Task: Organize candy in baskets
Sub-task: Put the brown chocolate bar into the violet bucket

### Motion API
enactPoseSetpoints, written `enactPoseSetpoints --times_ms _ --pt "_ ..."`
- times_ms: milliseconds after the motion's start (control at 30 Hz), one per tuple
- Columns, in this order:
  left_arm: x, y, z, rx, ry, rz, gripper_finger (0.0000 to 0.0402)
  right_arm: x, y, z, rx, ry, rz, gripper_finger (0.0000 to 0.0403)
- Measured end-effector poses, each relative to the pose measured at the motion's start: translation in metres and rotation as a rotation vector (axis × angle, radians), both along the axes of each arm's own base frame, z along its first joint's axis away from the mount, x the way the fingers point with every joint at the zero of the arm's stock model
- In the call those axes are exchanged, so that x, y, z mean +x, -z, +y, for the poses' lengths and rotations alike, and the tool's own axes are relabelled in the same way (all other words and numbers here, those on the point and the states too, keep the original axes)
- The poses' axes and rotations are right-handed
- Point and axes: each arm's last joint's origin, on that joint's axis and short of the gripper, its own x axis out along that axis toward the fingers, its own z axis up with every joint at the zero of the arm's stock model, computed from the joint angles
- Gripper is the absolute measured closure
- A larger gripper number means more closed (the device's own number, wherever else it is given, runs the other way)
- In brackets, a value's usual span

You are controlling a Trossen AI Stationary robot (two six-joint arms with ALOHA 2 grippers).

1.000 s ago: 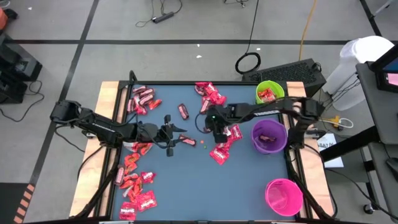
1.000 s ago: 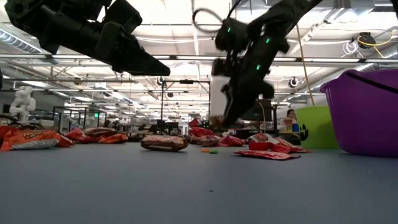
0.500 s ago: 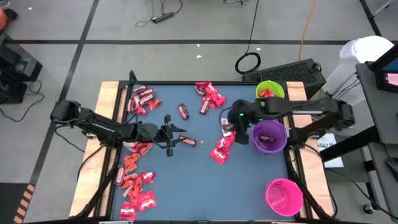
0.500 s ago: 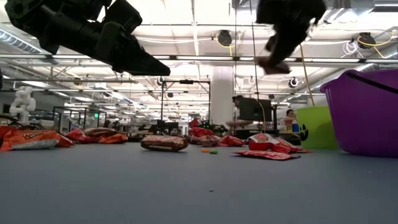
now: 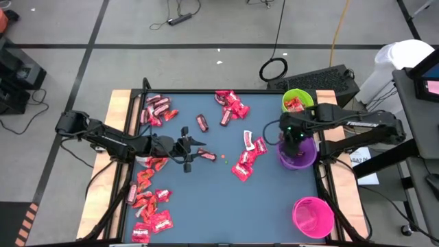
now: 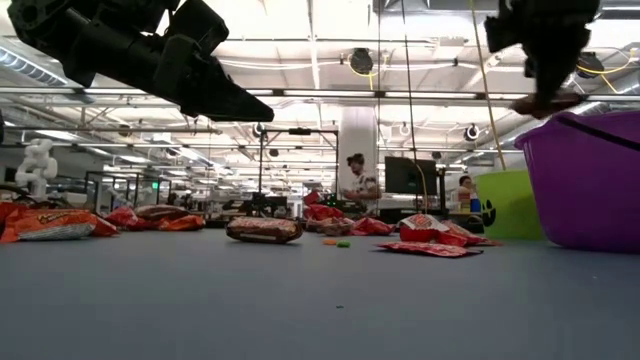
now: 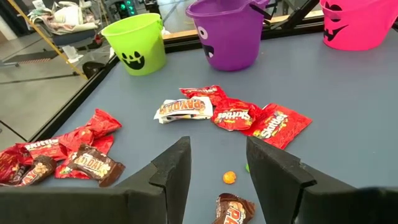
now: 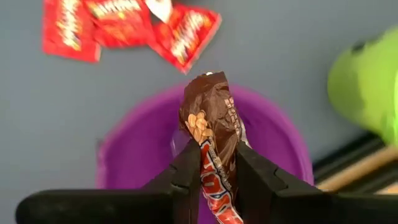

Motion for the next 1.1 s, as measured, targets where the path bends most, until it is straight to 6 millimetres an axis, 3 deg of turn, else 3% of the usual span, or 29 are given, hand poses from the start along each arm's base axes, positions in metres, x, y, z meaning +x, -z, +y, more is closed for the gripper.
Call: enactPoseSetpoints --times_ms 267,400,533,700,967,1100 --pt "0.0 0.0 0.0 0.0 0.0 0.0 0.024 -0.021 0.043 0.003 0.028 0.087 0.142 0.0329" --pt "0.0 0.0 0.0 0.001 0.0 0.0 0.024 -0.022 0.047 0.003 0.034 0.098 0.155 0.0299" --pt "0.0 0.0 0.0 0.001 0.0 0.0 0.024 -0.019 0.035 0.004 0.067 0.086 0.11 0.0246" --pt "0.0 -0.001 0.0 0.003 0.001 -0.008 0.024 -0.01 0.001 0.005 0.12 0.063 -0.047 0.0195" --pt "-0.001 0.011 -0.001 -0.004 0.042 0.105 0.024 0.029 -0.043 0.006 -0.178 -0.261 -0.565 0.0166" --pt "0.0 0.022 0.003 -0.014 0.024 0.206 0.024 0.047 -0.052 0.009 -0.274 -0.381 -0.703 0.0165"
